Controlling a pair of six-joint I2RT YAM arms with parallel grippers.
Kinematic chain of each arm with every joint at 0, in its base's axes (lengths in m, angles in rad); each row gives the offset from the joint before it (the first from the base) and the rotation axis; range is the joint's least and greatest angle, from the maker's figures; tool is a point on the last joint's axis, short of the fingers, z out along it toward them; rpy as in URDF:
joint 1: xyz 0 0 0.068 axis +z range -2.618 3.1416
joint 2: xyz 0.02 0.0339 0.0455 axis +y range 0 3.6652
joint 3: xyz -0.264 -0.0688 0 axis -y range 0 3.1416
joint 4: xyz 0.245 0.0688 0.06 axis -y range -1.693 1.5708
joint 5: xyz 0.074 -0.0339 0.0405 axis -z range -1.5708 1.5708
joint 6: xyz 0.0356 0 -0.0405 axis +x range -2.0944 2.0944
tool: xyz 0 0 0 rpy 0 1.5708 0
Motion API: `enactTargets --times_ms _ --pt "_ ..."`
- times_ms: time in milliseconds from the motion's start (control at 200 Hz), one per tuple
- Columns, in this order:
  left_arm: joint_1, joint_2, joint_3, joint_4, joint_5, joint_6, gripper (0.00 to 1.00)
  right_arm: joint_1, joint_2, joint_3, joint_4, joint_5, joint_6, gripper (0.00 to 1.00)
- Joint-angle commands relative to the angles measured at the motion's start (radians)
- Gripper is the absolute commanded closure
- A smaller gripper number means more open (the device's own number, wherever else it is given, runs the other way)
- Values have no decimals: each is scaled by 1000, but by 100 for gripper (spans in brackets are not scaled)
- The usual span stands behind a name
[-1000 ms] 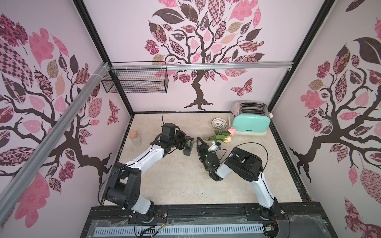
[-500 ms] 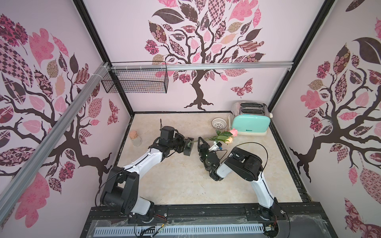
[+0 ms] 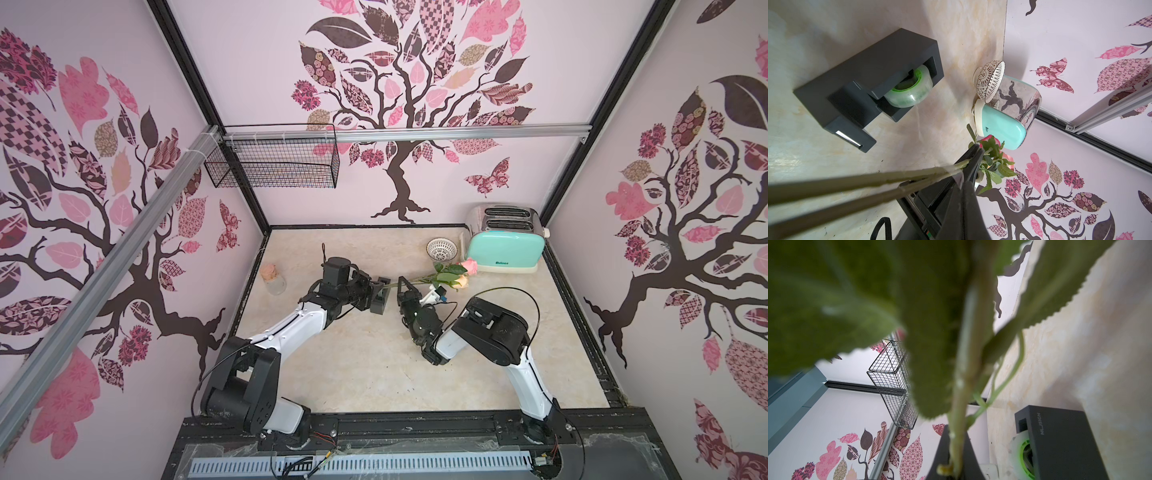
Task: Wrap bouquets with tape
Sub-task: Stick the tape to the bouquet.
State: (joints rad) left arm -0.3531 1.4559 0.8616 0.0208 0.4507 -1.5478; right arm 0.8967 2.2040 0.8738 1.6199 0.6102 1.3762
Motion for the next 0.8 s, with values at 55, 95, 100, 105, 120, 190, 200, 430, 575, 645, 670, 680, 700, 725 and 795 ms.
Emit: enactTargets --times_ms 55,95,100,105,120,190,200,430,575,645,670,680,700,725,795 --pt "3 13 58 11 6 14 100 13 42 21 45 -11 -20 100" --pt "3 14 58 13 3 13 100 13 39 19 46 -13 -22 100" --pt "3 14 58 12 1 13 100 13 40 19 46 -13 -21 100" --pt "3 14 58 13 2 14 100 13 40 19 46 -13 -21 100" --pt "3 13 58 14 1 13 100 13 38 19 45 -13 -21 100" --pt "3 16 61 9 6 17 100 13 38 16 44 -7 -24 100" --pt "2 17 61 9 7 17 100 13 37 16 46 -5 -24 100" --pt "-5 -2 -5 48 8 -22 100 13 49 34 57 15 -42 100" --pt "-7 -5 -13 51 9 -27 100 13 60 52 58 14 -45 100" --pt "-9 -5 -20 54 10 -35 100 13 63 58 61 17 -48 100" --pt "-9 -5 -23 59 10 -39 100 13 64 58 62 20 -53 100" --pt "-9 -6 -25 60 11 -40 100 13 63 59 62 20 -54 100" --pt "-10 -6 -29 65 10 -44 100 13 62 59 62 22 -55 100" --pt "-10 -7 -34 71 11 -48 100 13 63 60 61 24 -58 100" --pt "-15 -12 -46 78 10 -58 100 13 65 62 63 31 -60 100"
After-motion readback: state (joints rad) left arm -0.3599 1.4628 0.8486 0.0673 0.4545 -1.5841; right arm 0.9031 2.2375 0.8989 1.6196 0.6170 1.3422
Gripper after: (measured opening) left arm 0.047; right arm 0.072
